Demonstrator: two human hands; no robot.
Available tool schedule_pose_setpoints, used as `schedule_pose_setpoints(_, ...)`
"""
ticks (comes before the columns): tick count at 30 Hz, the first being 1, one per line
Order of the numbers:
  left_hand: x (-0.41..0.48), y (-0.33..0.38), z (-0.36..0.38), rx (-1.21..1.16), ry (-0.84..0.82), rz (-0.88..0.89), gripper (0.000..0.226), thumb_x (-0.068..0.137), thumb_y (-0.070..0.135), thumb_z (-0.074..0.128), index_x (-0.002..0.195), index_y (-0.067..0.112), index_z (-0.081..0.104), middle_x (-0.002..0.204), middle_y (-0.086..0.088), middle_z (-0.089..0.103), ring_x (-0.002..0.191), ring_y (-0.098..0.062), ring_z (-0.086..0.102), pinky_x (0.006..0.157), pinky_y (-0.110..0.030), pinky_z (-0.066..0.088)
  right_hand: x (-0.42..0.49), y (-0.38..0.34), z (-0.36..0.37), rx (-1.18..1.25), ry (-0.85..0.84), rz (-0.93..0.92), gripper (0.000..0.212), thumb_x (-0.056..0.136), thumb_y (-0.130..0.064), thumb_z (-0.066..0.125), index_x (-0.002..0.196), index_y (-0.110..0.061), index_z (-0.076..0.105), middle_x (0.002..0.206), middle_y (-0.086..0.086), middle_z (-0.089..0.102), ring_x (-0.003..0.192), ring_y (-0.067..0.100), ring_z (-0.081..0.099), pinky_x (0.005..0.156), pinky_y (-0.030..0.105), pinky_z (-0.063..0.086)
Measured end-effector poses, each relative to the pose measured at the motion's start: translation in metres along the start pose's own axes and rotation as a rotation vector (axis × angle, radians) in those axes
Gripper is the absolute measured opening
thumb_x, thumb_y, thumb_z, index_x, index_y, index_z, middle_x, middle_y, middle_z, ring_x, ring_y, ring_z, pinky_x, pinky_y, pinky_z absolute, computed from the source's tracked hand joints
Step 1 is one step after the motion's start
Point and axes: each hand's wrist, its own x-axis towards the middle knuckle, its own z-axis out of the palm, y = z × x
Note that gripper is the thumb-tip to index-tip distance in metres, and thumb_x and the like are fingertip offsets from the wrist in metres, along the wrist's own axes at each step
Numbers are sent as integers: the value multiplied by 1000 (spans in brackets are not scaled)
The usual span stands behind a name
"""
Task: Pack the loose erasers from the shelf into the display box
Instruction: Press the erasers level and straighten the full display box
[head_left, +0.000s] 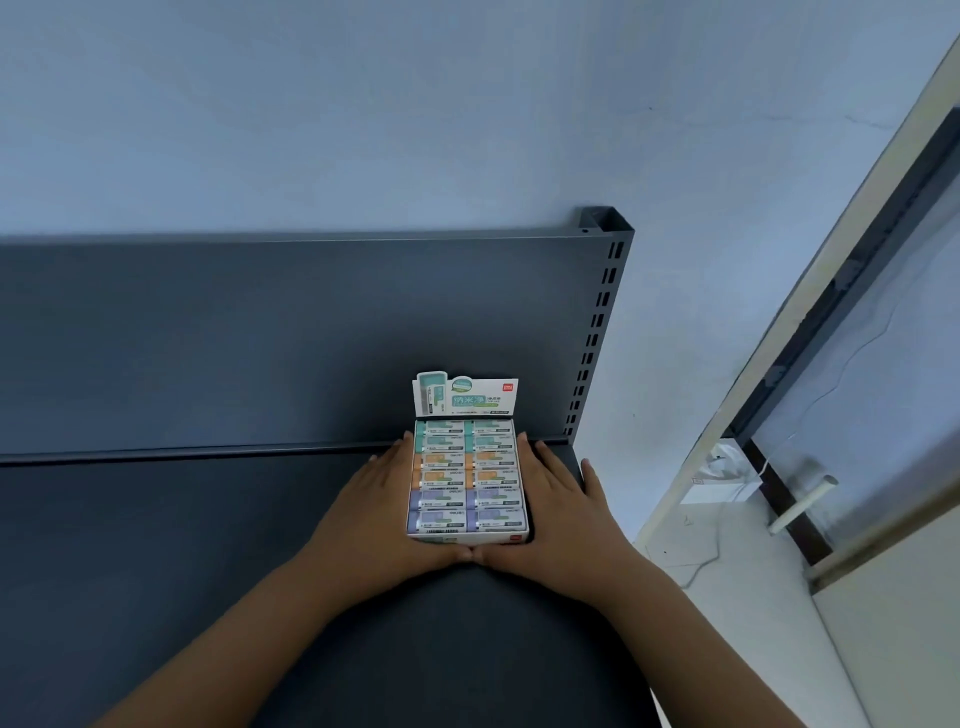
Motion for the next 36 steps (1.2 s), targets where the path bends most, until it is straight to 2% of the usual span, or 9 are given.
schedule_pose_setpoints(4,0,-7,-2,-22,-58,41,88,77,62,77,149,43,30,146,24,44,134,4,42,109,-6,22,4,2,-3,-35,-59,-3,120,68,-93,46,151,-44,-25,166,-17,-14,153,7,-15,122,53,-11)
schedule_pose_setpoints(7,0,-9,2,13,-51,60,94,75,67,76,152,39,29,151,24,39,137,4,37,116,-15,23,6,1,-2,-53,-57,6,123,65,-98,44,152,-44,-25,166,-16,-15,153,7,-15,122,55,-11)
schedule_pose_setpoints(9,0,-11,5,4,-85,34,92,81,58,76,155,34,25,157,17,34,143,-2,32,121,-22,20,7,0,-1,-55,-56,13,125,62,-100,43,152,-45,-23,166,-17,-14,153,8,-14,122,56,-11)
schedule_pose_setpoints(15,4,-15,7,8,-138,-25,83,82,44,80,144,37,24,149,17,35,138,0,34,107,0,10,6,-2,-3,-41,-50,26,124,59,-101,44,150,-49,-23,166,-19,-10,154,8,-10,121,59,-9)
schedule_pose_setpoints(21,8,-22,15,0,-133,-107,87,86,46,74,155,21,28,155,8,36,142,-7,34,113,-12,16,8,-3,1,-23,-19,5,123,61,-102,40,153,-46,-19,167,-16,-8,153,7,-10,123,54,-8)
schedule_pose_setpoints(26,3,-15,8,27,-103,-29,91,80,59,76,151,34,25,149,17,38,137,0,37,99,6,5,10,0,5,-29,-56,-16,116,66,-102,31,153,-45,-20,167,-13,-13,153,7,-15,123,55,-7)
schedule_pose_setpoints(29,-3,-9,2,74,-45,16,97,71,78,70,148,44,21,148,24,37,134,3,36,110,-6,7,9,-1,1,-44,-100,-1,117,67,-101,33,152,-44,-24,166,-13,-18,152,8,-17,121,59,-9)
schedule_pose_setpoints(33,-5,-2,-2,51,-45,52,92,76,67,73,147,43,18,151,19,37,138,-2,36,114,-13,12,7,-6,-6,-66,-150,17,114,70,-98,32,150,-44,-28,165,-13,-22,152,9,-19,118,66,-9)
schedule_pose_setpoints(36,-5,-2,-2,35,-29,59,94,74,72,70,149,42,23,150,18,40,136,-2,39,118,-24,24,4,-4,-5,-75,-130,0,113,72,-97,33,150,-42,-28,166,-11,-20,152,9,-19,119,63,-11)
